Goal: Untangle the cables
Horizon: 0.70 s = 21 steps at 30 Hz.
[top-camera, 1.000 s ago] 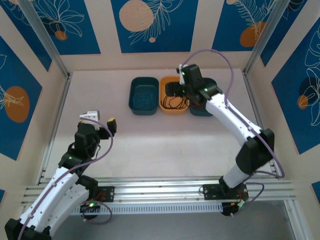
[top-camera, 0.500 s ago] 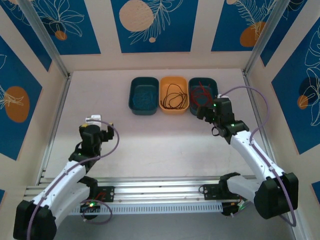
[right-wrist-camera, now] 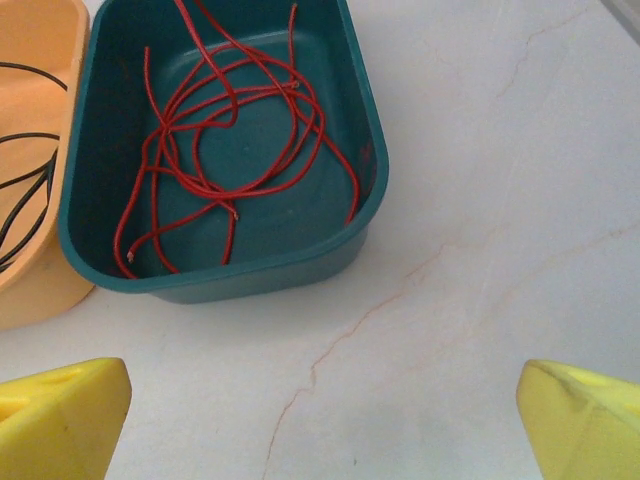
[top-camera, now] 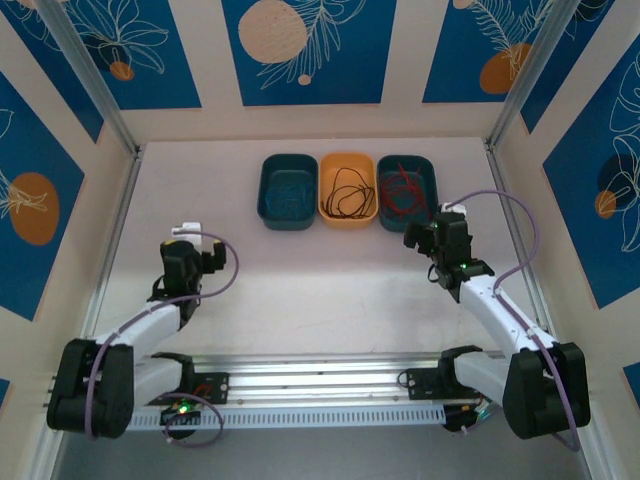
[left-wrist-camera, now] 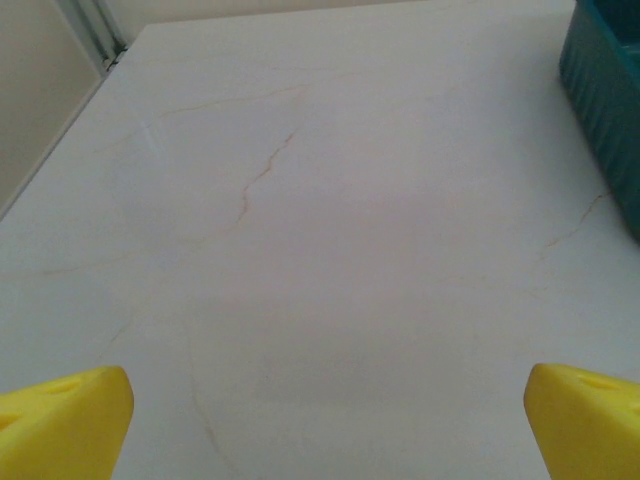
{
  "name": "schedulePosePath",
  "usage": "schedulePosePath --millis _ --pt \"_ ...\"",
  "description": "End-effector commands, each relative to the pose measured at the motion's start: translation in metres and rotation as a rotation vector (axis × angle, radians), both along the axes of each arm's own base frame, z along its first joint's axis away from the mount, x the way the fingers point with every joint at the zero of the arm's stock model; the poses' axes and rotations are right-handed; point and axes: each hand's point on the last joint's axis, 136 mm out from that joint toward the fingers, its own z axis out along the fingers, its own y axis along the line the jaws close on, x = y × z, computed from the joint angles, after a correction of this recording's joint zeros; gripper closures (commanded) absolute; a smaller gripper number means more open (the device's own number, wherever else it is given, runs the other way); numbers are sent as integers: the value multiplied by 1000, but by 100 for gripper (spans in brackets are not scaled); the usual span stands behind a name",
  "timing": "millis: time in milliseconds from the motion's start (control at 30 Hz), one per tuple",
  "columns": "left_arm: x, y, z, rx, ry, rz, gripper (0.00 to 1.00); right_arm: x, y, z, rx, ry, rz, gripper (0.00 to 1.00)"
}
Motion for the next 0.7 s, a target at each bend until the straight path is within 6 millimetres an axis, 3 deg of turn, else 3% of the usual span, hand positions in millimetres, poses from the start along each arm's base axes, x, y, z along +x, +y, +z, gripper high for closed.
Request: schedulePosePath --millis 0,467,667 --pt "12 -10 14 -23 -100 -70 0 9 -6 14 -55 -98 5 1" --pt "28 -24 15 -21 -189 -193 0 10 -11 6 -45 -177 41 1" --pt "36 -24 -2 -44 -202 -223 0 7 -8 8 -63 -267 81 1"
